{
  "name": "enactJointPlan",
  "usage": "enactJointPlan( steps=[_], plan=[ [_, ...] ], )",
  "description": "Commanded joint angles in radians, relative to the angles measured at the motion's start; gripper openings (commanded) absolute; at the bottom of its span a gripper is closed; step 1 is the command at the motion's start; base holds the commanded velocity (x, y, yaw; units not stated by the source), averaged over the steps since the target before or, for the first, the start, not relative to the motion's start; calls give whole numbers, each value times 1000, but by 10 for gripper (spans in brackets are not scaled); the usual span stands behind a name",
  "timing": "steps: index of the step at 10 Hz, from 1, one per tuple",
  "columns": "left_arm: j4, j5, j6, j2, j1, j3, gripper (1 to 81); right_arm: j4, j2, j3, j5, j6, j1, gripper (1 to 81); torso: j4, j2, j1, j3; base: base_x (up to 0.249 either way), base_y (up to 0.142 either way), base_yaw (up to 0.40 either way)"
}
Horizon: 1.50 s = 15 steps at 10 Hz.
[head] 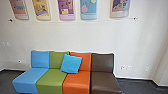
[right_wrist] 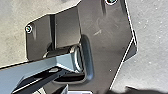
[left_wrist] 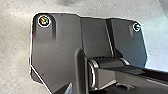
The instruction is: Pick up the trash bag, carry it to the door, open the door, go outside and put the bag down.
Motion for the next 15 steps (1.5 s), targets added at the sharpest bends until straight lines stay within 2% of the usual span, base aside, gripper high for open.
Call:
enactJointPlan(
  steps=[1,5,7,8,10,11,12,13,15],
  plan=[
    [-19,56,0,-47,-54,40,811,5,-60,81,-62,-1,35,811,0,0,0,0,0,0,0],
    [-24,57,-4,-168,-58,209,811,6,-143,224,-64,-1,41,811,0,0,0,0,0,0,0],
    [-45,56,-3,-240,-66,310,811,5,-191,300,-70,-1,42,811,0,0,0,0,0,0,0],
    [-56,56,-3,-264,-72,336,811,5,-227,360,-72,-1,46,811,0,-100,64,0,0,0,0],
    [-82,57,-4,-297,-86,367,811,5,-305,458,-65,10,57,811,0,-108,69,0,0,0,0],
    [-93,62,-4,-308,-94,381,811,5,-340,480,-65,10,66,811,0,-130,83,-52,0,0,0],
    [-102,63,-4,-317,-98,390,811,5,-373,495,-65,11,83,811,0,-163,103,-58,0,0,0],
    [-113,68,-4,-320,-108,387,811,5,-406,526,-70,14,98,811,0,-196,124,-19,0,0,0],
    [-130,73,-4,-325,-127,389,811,6,-468,598,-75,22,127,811,0,-256,162,-35,0,0,0]
  ],
)
